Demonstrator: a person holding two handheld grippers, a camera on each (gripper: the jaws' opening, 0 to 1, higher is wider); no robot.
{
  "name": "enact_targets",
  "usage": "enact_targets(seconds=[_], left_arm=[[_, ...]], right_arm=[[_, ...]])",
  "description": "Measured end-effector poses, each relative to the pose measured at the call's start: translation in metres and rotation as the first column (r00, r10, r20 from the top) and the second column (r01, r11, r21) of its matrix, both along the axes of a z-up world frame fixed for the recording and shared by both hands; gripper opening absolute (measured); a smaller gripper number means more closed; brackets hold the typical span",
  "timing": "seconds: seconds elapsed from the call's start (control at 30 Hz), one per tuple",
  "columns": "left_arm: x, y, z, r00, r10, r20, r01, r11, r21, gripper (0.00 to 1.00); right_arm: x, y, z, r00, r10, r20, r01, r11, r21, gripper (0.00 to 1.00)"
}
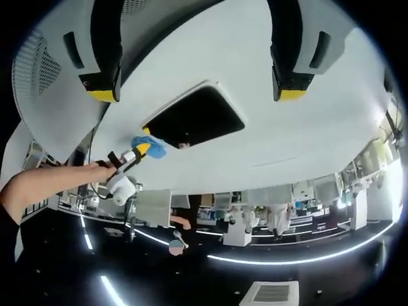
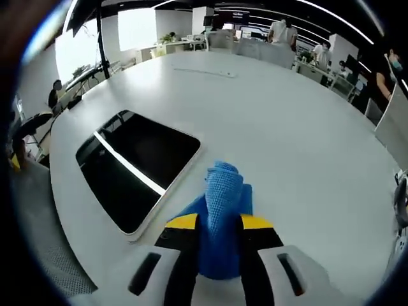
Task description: Wipe the mirror surface with the cleaning cloth until all visible marks leave the cleaned area.
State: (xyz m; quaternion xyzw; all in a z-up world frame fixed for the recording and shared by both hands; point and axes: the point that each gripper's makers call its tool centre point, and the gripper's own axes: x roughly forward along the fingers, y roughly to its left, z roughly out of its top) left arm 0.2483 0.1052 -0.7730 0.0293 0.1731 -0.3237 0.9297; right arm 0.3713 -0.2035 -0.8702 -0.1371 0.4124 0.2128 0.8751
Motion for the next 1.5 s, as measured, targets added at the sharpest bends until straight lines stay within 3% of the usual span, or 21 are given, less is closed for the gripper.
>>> enact_targets(seconds=[0.13, 0.2, 0.57, 0.87, 0.97, 1.23, 1.37, 1.5], left_arm=[[0.000, -0.001, 0.000, 1.000, -0.005, -0.004, 0.005, 1.000, 0.000, 0.97], [-0.001, -0.001, -0.001, 1.000, -0.006, -0.004, 0.006, 1.000, 0.005, 0.97], [-0.001, -0.001, -0.001, 1.000, -0.013, -0.004, 0.013, 1.000, 0.008, 0.95], [-0.002, -0.001, -0.001, 1.000, -0.015, -0.007, 0.015, 1.000, 0.008, 0.95], [-0.002, -0.001, -0.001, 1.000, -0.016, -0.008, 0.016, 1.000, 0.009, 0.95], [-0.003, -0.001, -0.002, 1.000, -0.019, -0.014, 0.019, 1.000, 0.013, 0.95], [-0.003, -0.002, -0.002, 1.000, -0.022, -0.010, 0.022, 1.000, 0.012, 0.94], [-0.003, -0.002, -0.002, 1.000, -0.021, -0.013, 0.022, 1.000, 0.012, 0.94]], right_arm=[[0.003, -0.002, -0.004, 1.000, -0.002, -0.007, 0.002, 1.000, -0.005, 0.14], [0.005, -0.005, -0.001, 0.999, 0.023, 0.024, -0.022, 0.999, -0.046, 0.02], [0.004, -0.003, -0.004, 1.000, 0.024, 0.006, -0.024, 0.999, -0.024, 0.02], [0.005, -0.001, -0.003, 1.000, -0.009, 0.029, 0.009, 1.000, -0.009, 0.01], [0.011, -0.003, 0.007, 0.997, -0.006, 0.079, 0.010, 0.998, -0.059, 0.01], [0.034, 0.023, 0.042, 0.987, -0.022, 0.156, 0.021, 1.000, 0.007, 0.01], [0.042, 0.043, 0.049, 0.988, -0.024, 0.155, 0.013, 0.997, 0.071, 0.01], [0.045, 0.066, 0.052, 0.987, 0.015, 0.158, -0.028, 0.996, 0.079, 0.01]])
